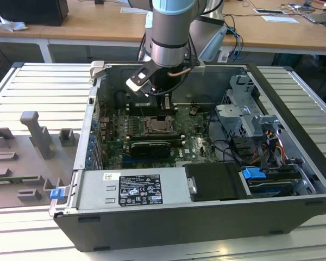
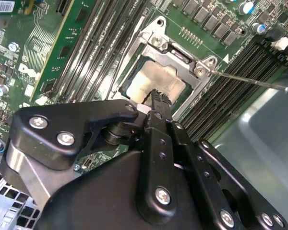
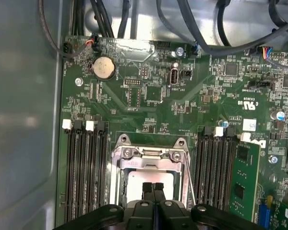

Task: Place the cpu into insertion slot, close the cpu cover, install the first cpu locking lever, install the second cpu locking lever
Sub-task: 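Close the cpu cover, then install the first cpu locking lever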

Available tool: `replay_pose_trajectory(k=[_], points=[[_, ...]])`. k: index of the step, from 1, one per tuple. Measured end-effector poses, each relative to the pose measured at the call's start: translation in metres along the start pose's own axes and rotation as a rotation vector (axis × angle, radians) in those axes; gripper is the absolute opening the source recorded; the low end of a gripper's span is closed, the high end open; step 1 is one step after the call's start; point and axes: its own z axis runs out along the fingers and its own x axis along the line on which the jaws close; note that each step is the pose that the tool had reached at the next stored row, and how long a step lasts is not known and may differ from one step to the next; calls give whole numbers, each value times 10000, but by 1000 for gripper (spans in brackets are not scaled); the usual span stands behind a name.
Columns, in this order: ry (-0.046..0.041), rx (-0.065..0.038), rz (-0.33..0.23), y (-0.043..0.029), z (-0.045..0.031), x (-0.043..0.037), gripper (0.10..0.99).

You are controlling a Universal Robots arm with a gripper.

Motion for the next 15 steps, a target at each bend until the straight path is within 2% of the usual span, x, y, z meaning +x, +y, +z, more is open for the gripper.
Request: replay_pose_trajectory(k=[9,15], points=[[0,0,-4,-57,1,3,106],[-2,1,-4,-63,-11,3,106]])
